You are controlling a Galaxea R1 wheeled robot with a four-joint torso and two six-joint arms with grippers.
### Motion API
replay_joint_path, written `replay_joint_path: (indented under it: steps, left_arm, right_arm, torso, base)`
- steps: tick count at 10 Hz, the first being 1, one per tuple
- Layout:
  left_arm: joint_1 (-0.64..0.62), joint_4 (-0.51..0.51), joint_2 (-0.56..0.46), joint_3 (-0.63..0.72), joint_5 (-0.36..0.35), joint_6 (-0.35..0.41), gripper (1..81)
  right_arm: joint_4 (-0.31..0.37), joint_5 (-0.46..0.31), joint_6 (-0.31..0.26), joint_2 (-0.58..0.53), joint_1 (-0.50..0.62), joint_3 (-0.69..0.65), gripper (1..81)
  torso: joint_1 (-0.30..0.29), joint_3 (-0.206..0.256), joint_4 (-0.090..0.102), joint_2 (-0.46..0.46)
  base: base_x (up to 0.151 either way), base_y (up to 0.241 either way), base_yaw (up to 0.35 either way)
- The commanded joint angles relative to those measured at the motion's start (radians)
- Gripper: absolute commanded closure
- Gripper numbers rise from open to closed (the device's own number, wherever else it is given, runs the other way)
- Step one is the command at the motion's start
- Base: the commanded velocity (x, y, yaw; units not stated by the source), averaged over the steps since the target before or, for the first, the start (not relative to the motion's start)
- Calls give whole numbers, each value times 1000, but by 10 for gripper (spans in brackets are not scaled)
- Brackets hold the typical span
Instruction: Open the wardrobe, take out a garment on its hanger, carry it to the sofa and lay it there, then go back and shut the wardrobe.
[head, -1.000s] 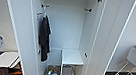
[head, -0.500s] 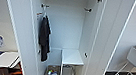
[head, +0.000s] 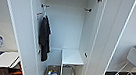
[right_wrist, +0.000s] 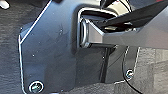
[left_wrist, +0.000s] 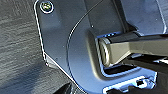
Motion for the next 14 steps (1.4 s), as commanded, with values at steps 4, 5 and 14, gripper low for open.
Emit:
replay_joint_path:
  steps: [4,5,14]
  left_arm:
    - [-59,-427,-29,21,-49,441,10]
    - [-48,-422,-39,35,-67,441,10]
    - [4,-396,-83,97,-205,441,10]
  right_arm:
    - [-10,-28,-4,-14,18,18,10]
    - [-7,-15,-4,-26,14,24,10]
    - [-2,3,0,-121,1,96,10]
  torso:
    - [1,0,0,0]
    - [1,0,0,0]
    - [1,0,0,0]
  base:
    - [0,0,0]
    - [0,0,0]
    - [0,0,0]
